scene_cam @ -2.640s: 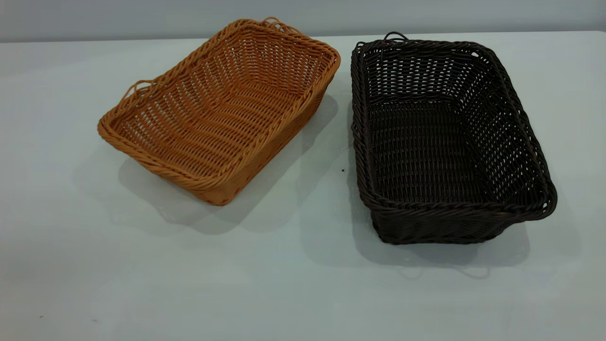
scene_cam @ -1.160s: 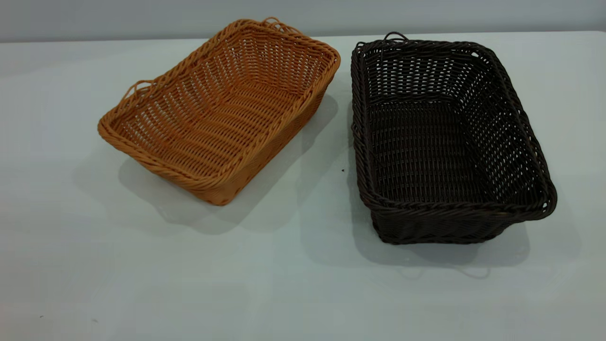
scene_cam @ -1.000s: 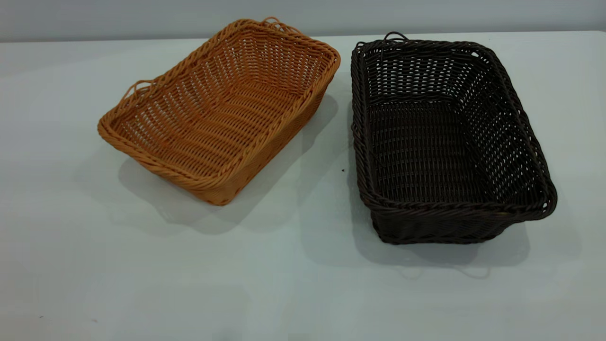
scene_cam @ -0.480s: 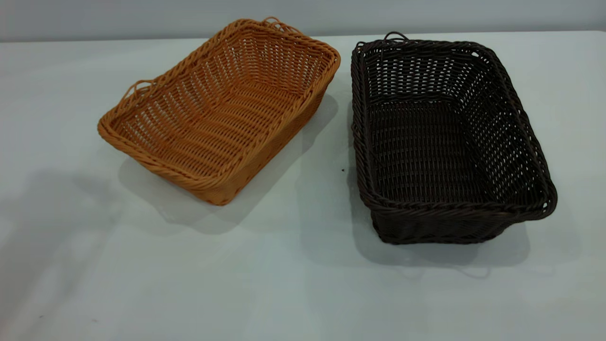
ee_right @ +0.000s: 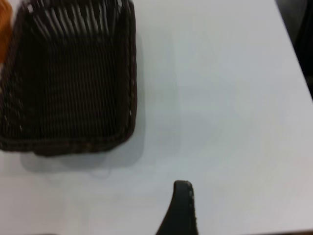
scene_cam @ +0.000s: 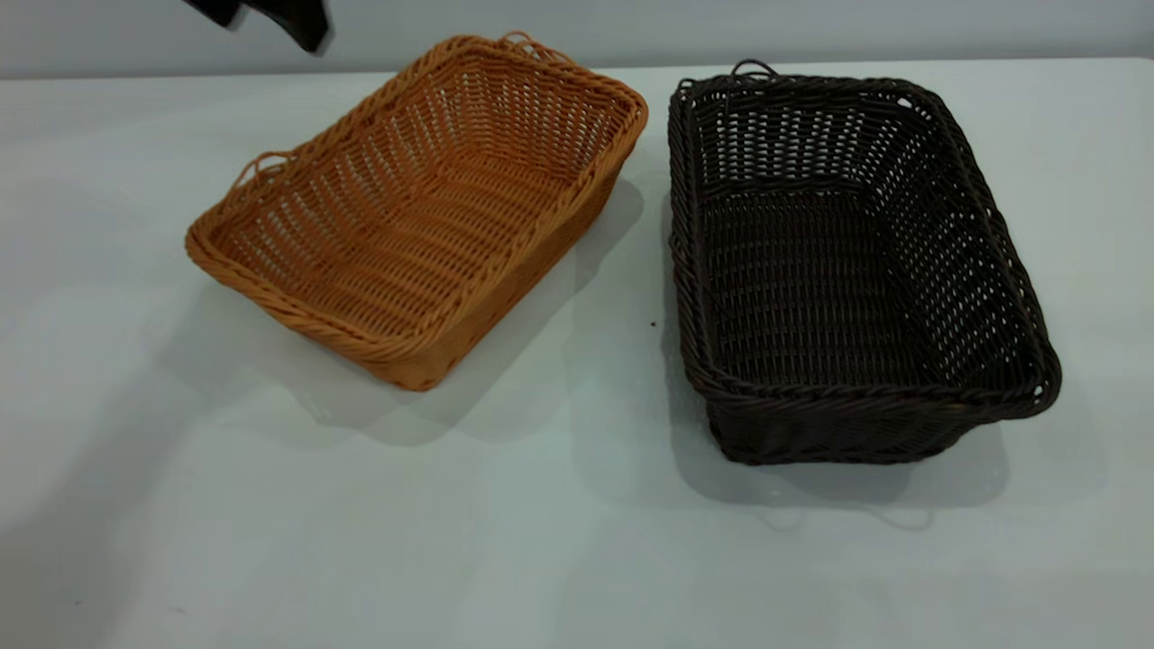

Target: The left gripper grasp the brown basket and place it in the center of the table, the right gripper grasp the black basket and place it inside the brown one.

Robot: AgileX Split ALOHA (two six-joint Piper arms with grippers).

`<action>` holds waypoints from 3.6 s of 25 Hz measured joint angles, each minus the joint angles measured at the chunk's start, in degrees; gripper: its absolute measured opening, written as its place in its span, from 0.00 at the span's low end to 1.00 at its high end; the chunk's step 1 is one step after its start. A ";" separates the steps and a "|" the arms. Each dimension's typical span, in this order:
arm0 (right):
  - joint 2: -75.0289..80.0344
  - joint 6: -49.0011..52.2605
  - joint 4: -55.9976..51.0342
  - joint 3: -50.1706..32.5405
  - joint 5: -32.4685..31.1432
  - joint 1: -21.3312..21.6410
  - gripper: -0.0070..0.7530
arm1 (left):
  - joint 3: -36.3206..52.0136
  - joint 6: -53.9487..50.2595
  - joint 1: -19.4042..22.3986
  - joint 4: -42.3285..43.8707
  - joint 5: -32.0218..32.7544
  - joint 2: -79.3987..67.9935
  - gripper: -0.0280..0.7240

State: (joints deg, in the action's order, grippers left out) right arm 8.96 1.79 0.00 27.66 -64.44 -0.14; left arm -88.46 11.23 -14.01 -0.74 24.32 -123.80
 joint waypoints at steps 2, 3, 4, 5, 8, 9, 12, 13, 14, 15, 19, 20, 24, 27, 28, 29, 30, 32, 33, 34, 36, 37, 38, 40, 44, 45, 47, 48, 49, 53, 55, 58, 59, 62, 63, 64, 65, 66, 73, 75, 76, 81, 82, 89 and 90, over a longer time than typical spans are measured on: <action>3.46 0.06 0.00 0.84 0.07 0.00 0.79 | -5.15 0.22 -0.47 0.00 1.70 -4.95 0.77; 4.85 0.11 0.00 1.29 0.13 0.00 0.79 | -7.50 0.49 -0.66 0.00 2.44 -7.25 0.77; 6.44 0.11 0.00 1.76 0.19 0.00 0.79 | -9.44 0.82 -0.78 0.00 2.96 -9.20 0.77; 7.93 0.20 0.00 2.19 0.24 0.00 0.79 | -10.76 1.10 -0.90 0.00 3.25 -10.64 0.77; 12.61 0.29 -0.35 3.71 0.63 0.00 0.79 | -13.35 1.40 -0.94 0.00 3.31 -14.28 0.77; 14.06 0.29 -0.68 4.12 0.98 0.00 0.79 | -13.49 1.45 -0.94 0.00 3.11 -15.22 0.77; 19.94 0.29 -2.96 5.38 2.81 0.00 0.79 | -13.95 1.61 -0.94 0.00 2.11 -17.82 0.76; 22.36 0.29 -4.20 5.78 3.55 0.00 0.79 | -13.94 1.61 -0.94 0.00 1.78 -18.67 0.74; 24.53 0.29 -5.55 6.09 4.34 0.00 0.79 | -13.94 1.61 -0.94 0.00 1.30 -19.48 0.71; 27.71 0.29 -7.93 6.21 5.54 0.00 0.79 | -13.94 1.61 -0.94 0.00 0.84 -20.07 0.67; 39.62 -0.37 -19.34 6.21 10.08 0.00 0.79 | -14.11 1.82 -0.96 0.15 -0.28 -21.20 0.33; 42.43 -1.16 -22.18 6.21 11.13 0.00 0.79 | -14.27 2.00 -0.96 -0.15 -0.13 -21.08 0.23; 55.52 -6.09 -35.36 6.21 14.81 0.00 0.79 | -15.74 1.97 -0.66 -1.02 1.51 -19.24 0.15; 64.55 -10.15 -45.13 6.30 15.79 0.00 0.79 | -16.05 1.97 0.96 -0.96 3.02 -16.53 0.15; 67.02 -11.11 -47.71 6.35 16.34 -0.37 0.79 | -16.05 2.02 1.74 -0.68 3.20 -15.35 0.15; 69.88 -12.12 -50.44 6.47 17.08 -1.11 0.79 | -16.05 2.02 2.35 -0.33 3.20 -14.18 0.15; 72.67 -12.80 -52.94 6.60 18.41 -2.39 0.79 | -16.05 2.02 3.10 0.10 3.13 -13.22 0.15; 77.65 -13.67 -57.33 6.81 21.97 -5.86 0.79 | -16.09 2.02 4.01 0.25 3.13 -11.34 0.15; 80.29 -14.42 -59.63 6.81 23.56 -7.96 0.79 | -16.09 2.02 4.07 0.25 3.13 -10.74 0.15; 82.92 -15.13 -61.86 6.83 25.31 -9.56 0.79 | -16.16 2.02 4.07 0.25 3.07 -10.32 0.15; 87.45 -16.54 -66.01 6.88 27.92 -12.39 0.79 | -16.16 2.32 4.07 0.25 3.07 -9.98 0.15; 90.01 -17.30 -67.96 6.88 28.71 -13.18 0.79 | -16.16 2.74 4.07 0.25 3.07 -9.98 0.15; 91.65 -17.79 -69.90 6.88 29.54 -13.59 0.79 | -16.16 3.05 4.07 0.25 3.13 -9.98 0.15; 94.73 -18.78 -73.09 6.95 31.17 -13.97 0.79 | -16.16 3.21 4.07 0.25 3.29 -9.98 0.15; 99.11 -21.30 -79.53 7.34 35.54 -14.10 0.79 | -16.16 3.29 4.07 0.20 3.17 -9.98 0.14; 100.01 -21.99 -81.10 7.33 36.49 -14.10 0.79 | -16.16 3.29 4.07 0.20 3.17 -9.98 0.14; 101.70 -23.09 -83.97 7.34 37.79 -14.10 0.79 | -16.16 3.29 4.07 0.20 3.11 -9.98 0.14; 102.38 -23.62 -85.77 7.34 38.59 -14.10 0.79 | -16.16 3.29 4.07 0.20 3.11 -9.98 0.14; 103.24 -24.02 -86.88 7.34 38.96 -14.10 0.79 | -16.16 3.29 4.07 0.20 3.11 -9.98 0.14; 106.56 -26.91 -91.91 7.40 40.37 -14.10 0.79 | -16.16 3.31 4.07 0.20 3.11 -9.98 0.14; 108.32 -30.29 -95.69 7.45 40.71 -14.10 0.78 | -16.16 3.35 4.07 0.20 3.11 -9.98 0.14; 110.17 -36.16 -100.84 7.51 41.30 -14.10 0.72 | -16.16 3.35 3.95 0.15 3.11 -9.98 0.14; 110.41 -37.60 -101.62 7.85 41.79 -14.10 0.68 | -16.16 3.41 3.83 0.15 3.17 -9.98 0.14; 110.85 -40.13 -102.68 8.64 43.14 -12.93 0.49 | -16.16 4.50 3.13 0.09 3.90 -9.98 0.14; 110.85 -41.14 -103.00 9.03 43.42 -12.01 0.41 | -16.16 4.98 2.87 0.04 4.37 -9.98 0.14; 110.85 -42.17 -103.16 9.40 43.50 -10.59 0.32 | -16.16 5.45 2.58 0.02 4.95 -9.98 0.14; 110.85 -43.62 -103.29 9.67 43.44 -8.92 0.25 | -16.16 6.21 2.38 0.02 5.53 -9.98 0.14; 110.85 -45.16 -103.40 9.89 43.13 -6.95 0.17 | -16.16 7.09 2.33 -0.03 6.15 -9.98 0.14; 109.41 -56.99 -101.42 10.67 35.76 11.79 0.12 | -16.16 25.01 2.18 -4.79 10.67 -9.98 0.14; 107.39 -58.49 -99.77 12.40 31.46 17.86 0.12 | -16.16 33.45 2.06 -10.37 12.71 -9.98 0.14; 106.49 -58.88 -98.31 13.40 29.25 20.06 0.12 | -16.16 38.59 1.88 -12.96 14.01 -9.98 0.14; 102.91 -58.93 -87.56 20.20 18.54 28.60 0.11 | -16.16 56.23 -1.74 -22.22 19.73 -10.59 0.14; 102.79 -58.58 -85.54 21.36 17.33 29.70 0.11 | -16.16 57.13 -3.02 -22.68 20.28 -11.16 0.14; 102.79 -56.78 -77.74 25.06 13.45 31.35 0.11 | -16.16 62.02 -11.27 -22.70 19.20 -15.65 0.15; 102.79 -56.73 -77.61 25.33 13.12 31.35 0.11 | -16.16 63.05 -12.07 -22.62 19.01 -15.79 0.16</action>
State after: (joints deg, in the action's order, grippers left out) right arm 111.75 -54.94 -77.61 52.99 -51.32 31.21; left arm -104.62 74.28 -26.08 -23.36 43.33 -139.59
